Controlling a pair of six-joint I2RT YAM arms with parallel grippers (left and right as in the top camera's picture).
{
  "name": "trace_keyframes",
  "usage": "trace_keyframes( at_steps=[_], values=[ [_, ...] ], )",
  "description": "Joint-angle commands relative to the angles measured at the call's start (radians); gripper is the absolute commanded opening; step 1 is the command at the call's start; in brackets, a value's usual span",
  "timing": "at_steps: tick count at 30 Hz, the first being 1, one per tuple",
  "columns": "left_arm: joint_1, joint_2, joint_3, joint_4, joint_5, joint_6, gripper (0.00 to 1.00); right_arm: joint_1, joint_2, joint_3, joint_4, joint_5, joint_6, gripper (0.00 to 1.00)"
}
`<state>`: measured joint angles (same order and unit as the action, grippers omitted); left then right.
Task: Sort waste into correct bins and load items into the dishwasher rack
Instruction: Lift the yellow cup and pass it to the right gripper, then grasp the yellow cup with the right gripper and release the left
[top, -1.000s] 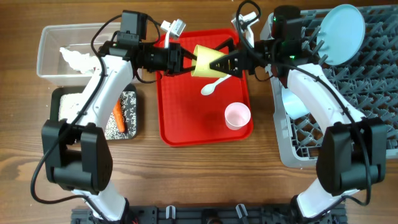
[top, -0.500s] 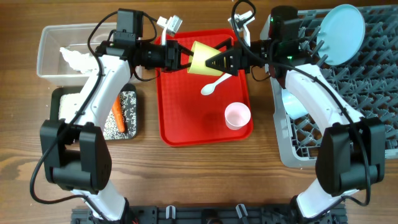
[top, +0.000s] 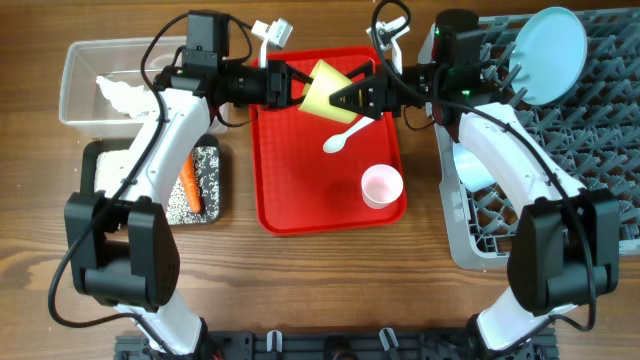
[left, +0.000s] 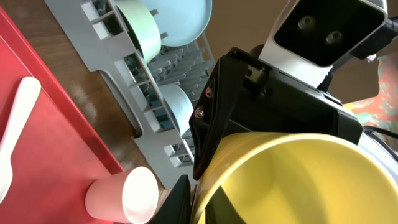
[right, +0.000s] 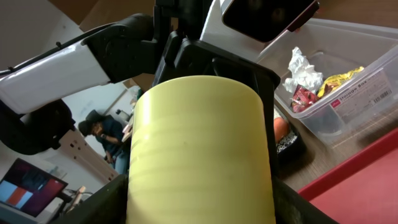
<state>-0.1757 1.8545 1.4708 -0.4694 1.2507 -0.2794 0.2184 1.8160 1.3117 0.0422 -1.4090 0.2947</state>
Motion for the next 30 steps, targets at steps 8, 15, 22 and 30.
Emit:
trace_keyframes(
  at_steps=[8, 15, 22, 30],
  values=[
    [-0.016, -0.014, 0.001, 0.018, -0.075, -0.025, 0.04, 0.037, 0.007, 0.005, -0.002, -0.053, -0.003, 0.57],
    [-0.016, -0.014, 0.001, 0.059, -0.101, -0.130, 0.04, -0.068, 0.007, 0.005, 0.095, -0.055, 0.135, 0.74],
    [-0.017, -0.014, 0.001, 0.219, -0.153, -0.393, 0.04, -0.124, 0.007, 0.005, 0.135, -0.053, 0.245, 0.86],
    [-0.034, -0.014, 0.001, 0.242, -0.152, -0.418, 0.04, -0.124, 0.008, 0.005, 0.172, -0.039, 0.255, 0.89]
  ],
)
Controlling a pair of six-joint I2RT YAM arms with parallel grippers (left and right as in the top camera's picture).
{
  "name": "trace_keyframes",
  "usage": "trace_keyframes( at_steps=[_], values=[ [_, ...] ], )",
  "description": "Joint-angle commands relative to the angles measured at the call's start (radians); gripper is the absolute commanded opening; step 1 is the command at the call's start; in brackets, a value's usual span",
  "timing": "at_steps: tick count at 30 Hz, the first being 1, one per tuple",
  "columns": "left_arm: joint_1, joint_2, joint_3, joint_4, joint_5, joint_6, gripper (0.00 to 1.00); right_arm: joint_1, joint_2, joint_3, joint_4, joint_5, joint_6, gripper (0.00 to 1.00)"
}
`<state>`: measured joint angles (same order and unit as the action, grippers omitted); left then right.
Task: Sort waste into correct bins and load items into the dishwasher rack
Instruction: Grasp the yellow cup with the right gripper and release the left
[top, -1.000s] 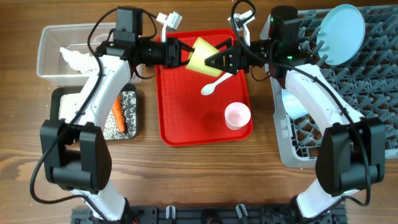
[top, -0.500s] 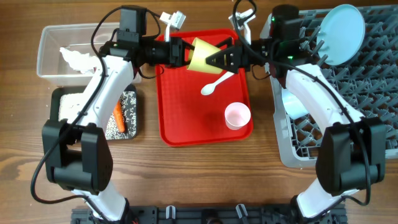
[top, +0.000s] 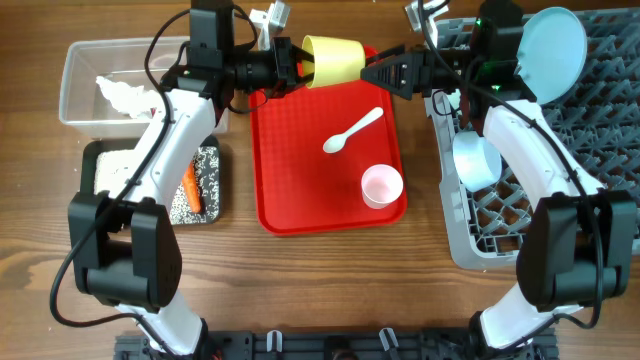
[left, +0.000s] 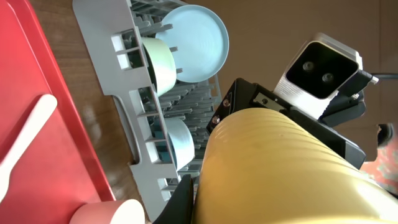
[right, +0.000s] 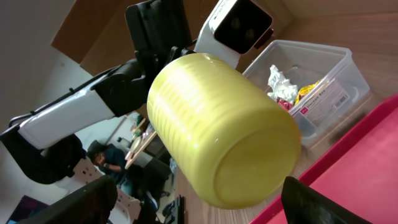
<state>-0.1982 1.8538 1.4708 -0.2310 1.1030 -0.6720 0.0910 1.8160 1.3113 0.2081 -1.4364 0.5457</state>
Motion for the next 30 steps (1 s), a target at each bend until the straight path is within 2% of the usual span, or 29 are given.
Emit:
trace_keyframes(
  at_steps=[1, 5, 12, 18, 27, 28, 30],
  values=[
    [-0.017, -0.014, 0.001, 0.004, -0.005, -0.025, 0.04, 0.003, 0.008, 0.006, 0.006, 0.005, 0.004, 0.91],
    [-0.034, -0.014, 0.001, 0.020, 0.006, -0.025, 0.04, 0.014, 0.011, 0.005, 0.006, 0.029, -0.005, 0.95],
    [-0.040, -0.014, 0.001, 0.023, 0.015, -0.026, 0.04, 0.021, 0.011, 0.005, 0.005, 0.054, -0.022, 0.96],
    [-0.042, -0.014, 0.001, 0.022, 0.015, -0.025, 0.04, 0.022, 0.011, 0.005, 0.018, 0.061, -0.023, 0.83],
    [-0.042, -0.014, 0.001, 0.022, 0.033, -0.025, 0.04, 0.069, 0.011, 0.005, 0.047, 0.102, -0.026, 0.82],
    [-0.042, -0.014, 0.001, 0.022, 0.033, -0.025, 0.04, 0.069, 0.011, 0.005, 0.047, 0.102, -0.026, 0.80],
    [-0.042, -0.014, 0.001, 0.022, 0.033, -0.025, 0.04, 0.069, 0.011, 0.005, 0.048, 0.102, -0.025, 0.69]
  ],
)
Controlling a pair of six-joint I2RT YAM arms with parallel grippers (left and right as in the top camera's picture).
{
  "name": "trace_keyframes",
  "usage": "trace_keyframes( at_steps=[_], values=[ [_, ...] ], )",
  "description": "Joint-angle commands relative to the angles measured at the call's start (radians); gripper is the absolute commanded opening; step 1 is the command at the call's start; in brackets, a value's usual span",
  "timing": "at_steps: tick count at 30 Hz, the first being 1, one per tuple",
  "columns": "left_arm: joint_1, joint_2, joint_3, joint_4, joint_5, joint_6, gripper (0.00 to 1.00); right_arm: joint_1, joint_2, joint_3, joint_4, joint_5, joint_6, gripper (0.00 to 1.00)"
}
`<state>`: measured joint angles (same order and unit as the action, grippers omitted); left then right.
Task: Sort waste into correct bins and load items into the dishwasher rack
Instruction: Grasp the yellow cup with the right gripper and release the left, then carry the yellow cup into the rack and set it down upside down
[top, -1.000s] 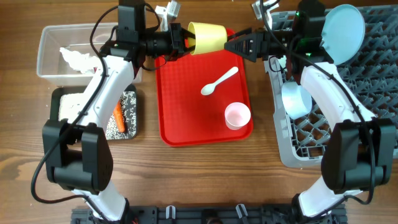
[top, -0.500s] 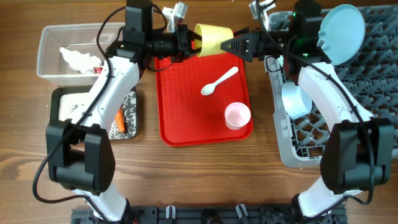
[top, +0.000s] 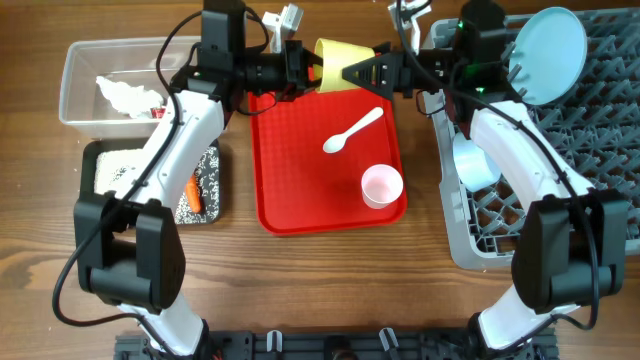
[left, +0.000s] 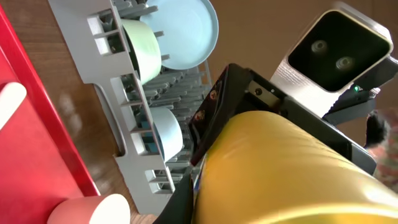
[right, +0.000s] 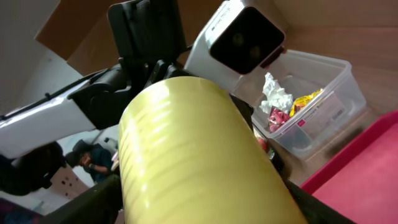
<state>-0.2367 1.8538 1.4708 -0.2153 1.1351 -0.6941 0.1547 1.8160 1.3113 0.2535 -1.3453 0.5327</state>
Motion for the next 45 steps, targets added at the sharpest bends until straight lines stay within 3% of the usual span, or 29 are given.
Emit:
trace_keyframes(
  at_steps=[1, 6, 7, 10, 13, 25, 31, 37, 40, 43, 45],
  values=[
    [-0.004, -0.014, 0.001, 0.006, 0.001, -0.003, 0.04, 0.005, 0.011, 0.005, 0.002, 0.011, -0.012, 0.61],
    [-0.004, -0.014, 0.001, 0.006, 0.000, -0.002, 0.06, 0.005, 0.011, 0.005, 0.009, 0.006, -0.010, 0.52],
    [-0.004, -0.014, 0.001, 0.006, 0.000, -0.002, 0.11, 0.005, 0.011, 0.005, 0.012, 0.005, -0.010, 0.52],
    [-0.003, -0.014, 0.001, 0.006, 0.000, -0.002, 0.40, -0.005, 0.011, 0.006, 0.043, -0.030, -0.005, 0.50],
    [-0.003, -0.014, 0.001, 0.006, 0.000, -0.002, 0.52, -0.049, 0.011, 0.006, 0.076, -0.074, 0.020, 0.48],
    [-0.003, -0.014, 0.001, 0.006, -0.031, 0.006, 0.65, -0.333, 0.011, 0.006, 0.076, -0.153, 0.043, 0.42],
    [-0.004, -0.014, 0.001, -0.077, -0.296, 0.009, 0.66, -0.496, 0.011, 0.006, 0.129, -0.101, 0.042, 0.41],
    [-0.003, -0.013, 0.001, -0.203, -0.682, 0.009, 1.00, -0.618, 0.009, 0.006, 0.137, 0.006, -0.026, 0.40],
    [-0.003, -0.013, 0.001, -0.224, -0.822, 0.009, 1.00, -0.639, 0.005, 0.006, 0.135, 0.077, -0.037, 0.41],
    [-0.003, -0.014, 0.001, -0.224, -0.845, 0.009, 1.00, -0.640, 0.005, 0.006, 0.092, 0.152, -0.083, 0.41],
    [-0.003, -0.013, 0.001, -0.224, -0.845, 0.009, 1.00, -0.640, 0.003, 0.006, -0.002, 0.246, -0.171, 0.47]
  ],
)
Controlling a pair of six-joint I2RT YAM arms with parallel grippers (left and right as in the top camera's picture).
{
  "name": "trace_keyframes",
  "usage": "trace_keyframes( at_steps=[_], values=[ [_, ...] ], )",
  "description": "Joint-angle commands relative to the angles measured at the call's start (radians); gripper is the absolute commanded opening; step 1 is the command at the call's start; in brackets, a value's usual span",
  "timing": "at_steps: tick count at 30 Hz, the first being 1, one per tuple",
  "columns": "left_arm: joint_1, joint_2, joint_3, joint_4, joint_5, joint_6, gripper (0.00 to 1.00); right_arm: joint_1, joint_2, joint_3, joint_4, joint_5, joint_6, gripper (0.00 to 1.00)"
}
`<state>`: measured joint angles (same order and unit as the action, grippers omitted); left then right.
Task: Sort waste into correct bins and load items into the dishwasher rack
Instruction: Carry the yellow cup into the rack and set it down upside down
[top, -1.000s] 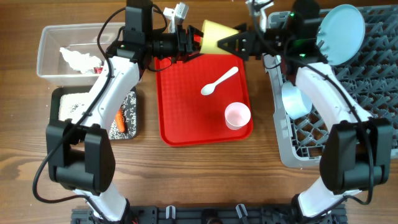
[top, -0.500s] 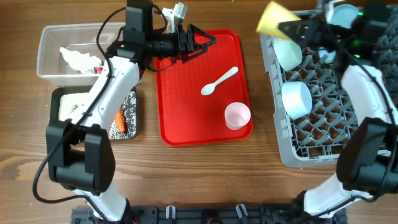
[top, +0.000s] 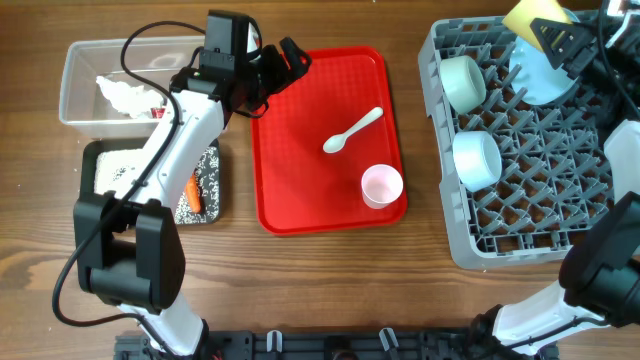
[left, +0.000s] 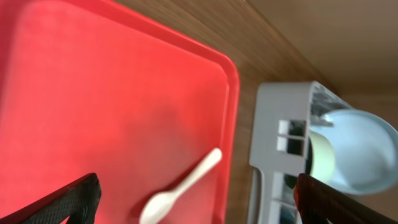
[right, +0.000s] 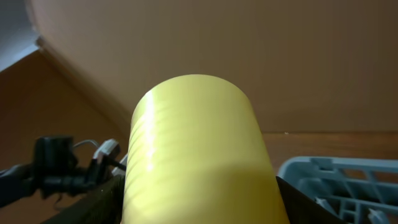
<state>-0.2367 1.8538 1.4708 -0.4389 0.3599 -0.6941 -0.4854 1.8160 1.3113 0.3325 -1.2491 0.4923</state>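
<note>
My right gripper is shut on the yellow cup, held over the far right corner of the grey dishwasher rack, beside the blue plate. The cup fills the right wrist view between the dark fingers. My left gripper hangs open and empty over the back left corner of the red tray. A white spoon and a pink cup lie on the tray. In the left wrist view the spoon shows below the open fingers.
The rack holds a pale green bowl and a light blue bowl. A clear bin with crumpled waste stands at the back left. In front of it a black tray holds a carrot piece.
Both grippers were at the yellow cup above the tray's back edge. Now the left gripper is open and empty, and the right gripper holds the cup over the rack's far right corner.
Both grippers met at the yellow cup above the tray's back. Then the left held it alone with the right gripper a little apart. Then the right was around the cup again. Now the right alone holds it, over the rack.
</note>
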Motion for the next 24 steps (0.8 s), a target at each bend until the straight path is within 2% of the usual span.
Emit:
trace_keyframes(
  at_steps=[1, 4, 7, 11, 15, 20, 24],
  values=[
    [-0.003, -0.013, 0.001, 0.000, -0.070, 0.009, 1.00, 0.001, 0.001, 0.007, -0.135, 0.198, -0.176, 0.47],
    [-0.003, -0.013, 0.001, 0.000, -0.070, 0.009, 1.00, 0.004, -0.006, 0.007, -0.302, 0.359, -0.315, 0.47],
    [-0.003, -0.013, 0.001, 0.000, -0.070, 0.009, 1.00, 0.006, -0.018, 0.007, -0.356, 0.400, -0.357, 0.47],
    [-0.003, -0.013, 0.001, 0.000, -0.070, 0.009, 1.00, 0.037, -0.088, 0.007, -0.439, 0.461, -0.364, 0.46],
    [-0.003, -0.013, 0.001, 0.000, -0.070, 0.009, 1.00, 0.096, -0.216, 0.007, -0.614, 0.550, -0.382, 0.46],
    [-0.003, -0.013, 0.001, 0.000, -0.070, 0.009, 1.00, 0.103, -0.349, 0.007, -0.783, 0.586, -0.354, 0.46],
    [-0.003, -0.013, 0.001, 0.000, -0.070, 0.009, 1.00, 0.103, -0.442, 0.007, -0.946, 0.702, -0.354, 0.46]
  ],
)
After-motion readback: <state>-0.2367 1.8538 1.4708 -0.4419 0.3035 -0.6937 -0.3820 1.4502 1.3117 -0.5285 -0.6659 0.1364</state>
